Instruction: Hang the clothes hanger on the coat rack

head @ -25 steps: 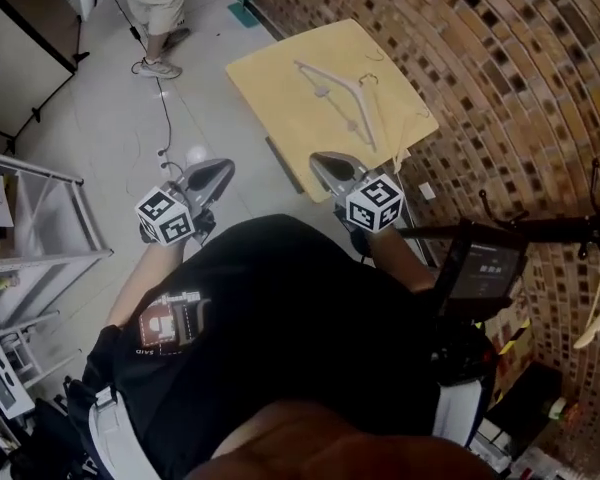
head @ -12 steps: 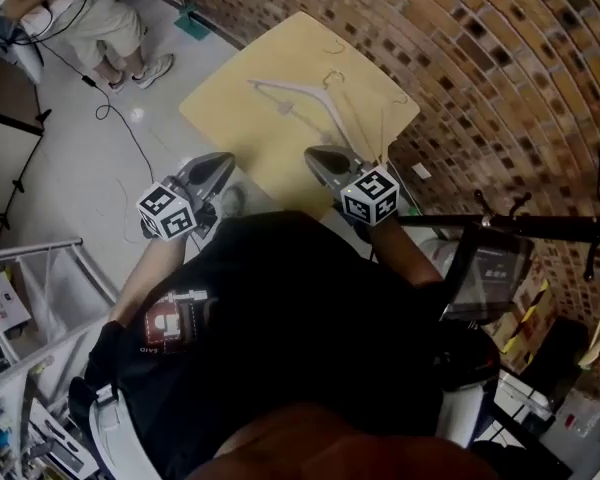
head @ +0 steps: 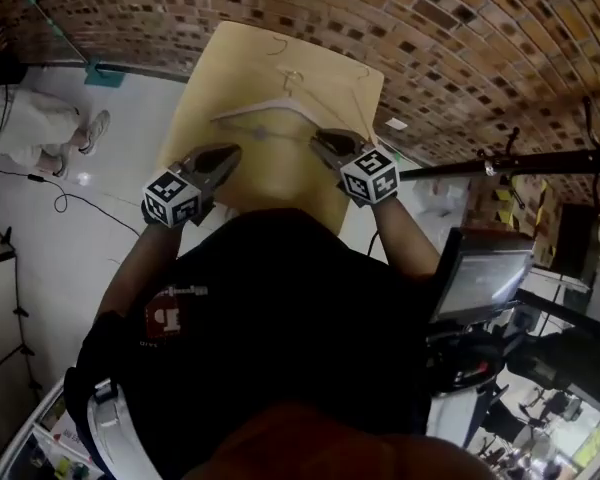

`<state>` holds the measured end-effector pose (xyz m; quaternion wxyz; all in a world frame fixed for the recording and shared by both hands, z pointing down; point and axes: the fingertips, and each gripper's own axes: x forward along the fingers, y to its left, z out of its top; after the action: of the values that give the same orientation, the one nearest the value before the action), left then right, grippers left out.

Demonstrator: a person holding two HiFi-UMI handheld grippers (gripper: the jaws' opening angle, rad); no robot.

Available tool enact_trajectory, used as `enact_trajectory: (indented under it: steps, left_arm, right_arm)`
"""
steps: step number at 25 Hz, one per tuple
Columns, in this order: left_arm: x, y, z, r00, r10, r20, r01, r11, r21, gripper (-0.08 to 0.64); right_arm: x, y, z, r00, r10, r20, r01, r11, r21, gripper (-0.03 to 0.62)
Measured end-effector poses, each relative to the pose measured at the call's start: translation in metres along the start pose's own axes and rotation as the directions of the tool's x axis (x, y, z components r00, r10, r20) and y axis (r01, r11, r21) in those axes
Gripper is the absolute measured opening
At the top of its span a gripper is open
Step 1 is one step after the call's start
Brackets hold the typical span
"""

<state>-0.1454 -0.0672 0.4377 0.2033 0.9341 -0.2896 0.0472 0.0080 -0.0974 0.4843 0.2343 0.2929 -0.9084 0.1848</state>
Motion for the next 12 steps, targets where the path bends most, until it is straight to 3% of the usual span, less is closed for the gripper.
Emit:
enact_trajectory:
  steps: [3,7,12]
  left_arm:
    - [0.018,0.03,-0.004,0.998,-0.03,-0.059,0.03,1.0,-0.004,-0.005]
    - [0.048,0.056,-0.029,0.993,-0.046,-0.11,0.04,0.997,-0.06,-0.005]
    - [0.093,0.08,-0.063,0.991,-0.033,-0.133,0.022,0.996,-0.085,-0.005]
  right_arm:
    - [0.015,-0.031,-0.015,0.99,-0.077,-0.115,0.079,0.997,0.016,0.097]
    - [0.031,-0.081,-0.057,0.954,-0.163,-0.251,0.167,0.986,-0.005,0.109]
    - [0.064,-0.139,-0.103,0.906,-0.184,-0.382,0.184,0.982,-0.037,0.147]
